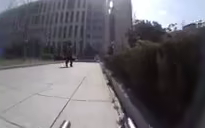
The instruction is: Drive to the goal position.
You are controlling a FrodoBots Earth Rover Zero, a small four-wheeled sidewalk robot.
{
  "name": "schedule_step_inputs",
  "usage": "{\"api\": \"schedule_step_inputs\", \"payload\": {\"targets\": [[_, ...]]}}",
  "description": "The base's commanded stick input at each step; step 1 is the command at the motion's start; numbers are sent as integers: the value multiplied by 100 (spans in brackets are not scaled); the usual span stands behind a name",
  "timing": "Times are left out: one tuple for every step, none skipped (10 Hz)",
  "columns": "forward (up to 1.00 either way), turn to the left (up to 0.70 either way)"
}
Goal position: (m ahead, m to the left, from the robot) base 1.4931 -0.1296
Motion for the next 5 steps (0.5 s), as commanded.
{"api": "schedule_step_inputs", "payload": {"targets": [[70, 30], [70, 25], [70, 20], [70, 14], [70, 9]]}}
